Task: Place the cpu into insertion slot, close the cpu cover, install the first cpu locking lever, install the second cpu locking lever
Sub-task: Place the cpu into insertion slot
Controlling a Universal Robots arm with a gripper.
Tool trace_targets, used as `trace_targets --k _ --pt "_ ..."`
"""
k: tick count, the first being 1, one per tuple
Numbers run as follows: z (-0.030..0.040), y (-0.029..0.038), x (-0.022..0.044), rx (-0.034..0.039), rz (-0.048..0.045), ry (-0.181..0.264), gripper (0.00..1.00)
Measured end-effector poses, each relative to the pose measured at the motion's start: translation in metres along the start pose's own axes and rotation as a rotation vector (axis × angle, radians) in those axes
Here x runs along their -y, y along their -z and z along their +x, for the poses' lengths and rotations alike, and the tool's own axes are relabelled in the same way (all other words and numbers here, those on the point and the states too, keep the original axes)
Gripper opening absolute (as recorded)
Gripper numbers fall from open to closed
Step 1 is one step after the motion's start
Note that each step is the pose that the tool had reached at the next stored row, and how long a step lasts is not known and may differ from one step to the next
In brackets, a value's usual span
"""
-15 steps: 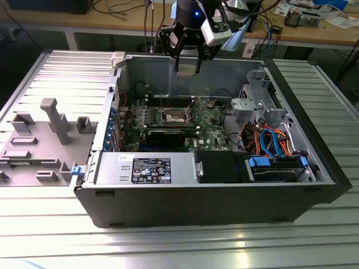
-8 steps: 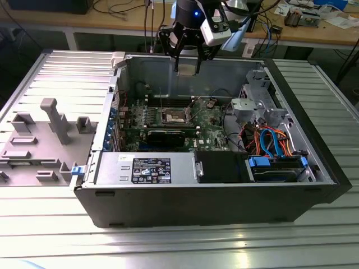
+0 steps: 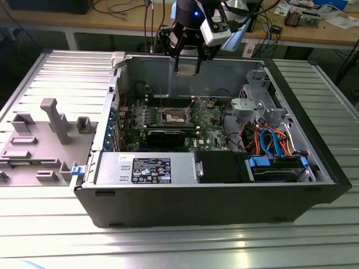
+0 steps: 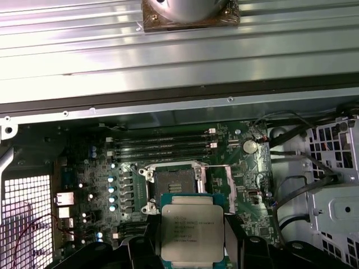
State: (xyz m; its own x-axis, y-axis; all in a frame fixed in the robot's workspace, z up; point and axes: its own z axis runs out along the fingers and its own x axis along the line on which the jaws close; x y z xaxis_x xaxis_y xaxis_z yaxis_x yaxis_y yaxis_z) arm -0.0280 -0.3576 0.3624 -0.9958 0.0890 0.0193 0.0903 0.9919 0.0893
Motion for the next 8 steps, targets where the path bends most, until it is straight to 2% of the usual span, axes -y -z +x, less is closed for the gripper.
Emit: trace_targets --k 8 --pt "0.0000 -0.0001 0.0000 0.0023 -0.0006 -0.026 0.54"
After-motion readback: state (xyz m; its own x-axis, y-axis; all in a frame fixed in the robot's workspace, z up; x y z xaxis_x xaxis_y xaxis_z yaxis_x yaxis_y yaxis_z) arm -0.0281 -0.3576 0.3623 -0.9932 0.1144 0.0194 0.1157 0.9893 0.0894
